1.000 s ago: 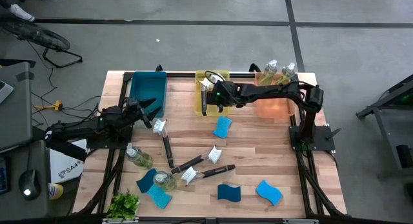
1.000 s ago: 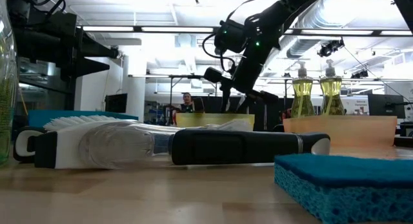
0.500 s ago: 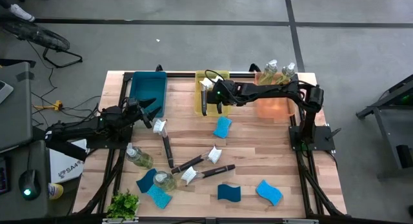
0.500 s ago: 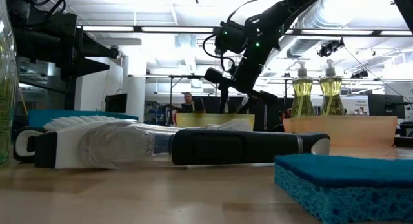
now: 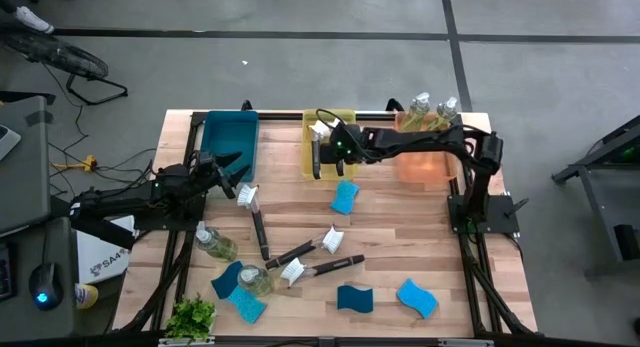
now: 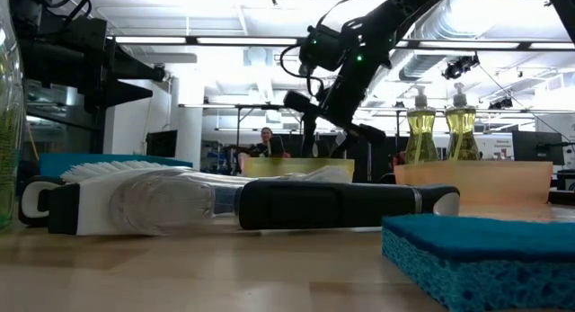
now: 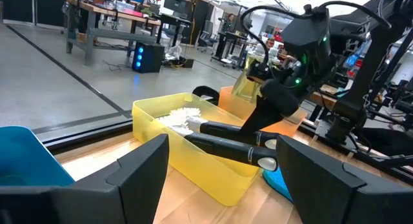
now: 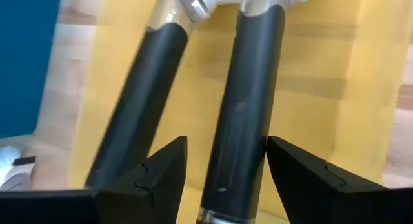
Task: Pick & Place Kitchen Sink Supplies
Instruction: Put the black dishwashing brush into the yellow bin
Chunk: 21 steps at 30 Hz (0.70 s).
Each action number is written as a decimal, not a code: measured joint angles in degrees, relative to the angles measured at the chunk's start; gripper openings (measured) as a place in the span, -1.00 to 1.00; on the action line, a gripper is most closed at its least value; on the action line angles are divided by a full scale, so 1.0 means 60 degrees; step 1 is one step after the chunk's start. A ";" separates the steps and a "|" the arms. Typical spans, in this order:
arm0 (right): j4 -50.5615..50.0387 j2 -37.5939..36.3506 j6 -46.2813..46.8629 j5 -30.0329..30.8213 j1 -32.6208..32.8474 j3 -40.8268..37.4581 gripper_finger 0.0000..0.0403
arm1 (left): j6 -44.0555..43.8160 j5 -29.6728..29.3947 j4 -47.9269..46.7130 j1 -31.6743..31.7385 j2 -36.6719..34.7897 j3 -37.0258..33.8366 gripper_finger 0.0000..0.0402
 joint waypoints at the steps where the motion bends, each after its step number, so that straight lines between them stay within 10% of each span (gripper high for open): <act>1: -0.0007 -0.0082 -0.0118 -0.0002 0.0000 0.0000 0.02 | -0.0003 0.0000 0.0000 0.0000 0.0003 0.0002 0.40; 21: -0.0877 -0.1721 -0.1325 0.0151 0.0930 0.0004 0.03 | 0.0000 0.0000 -0.0002 0.0001 -0.0001 0.0003 0.40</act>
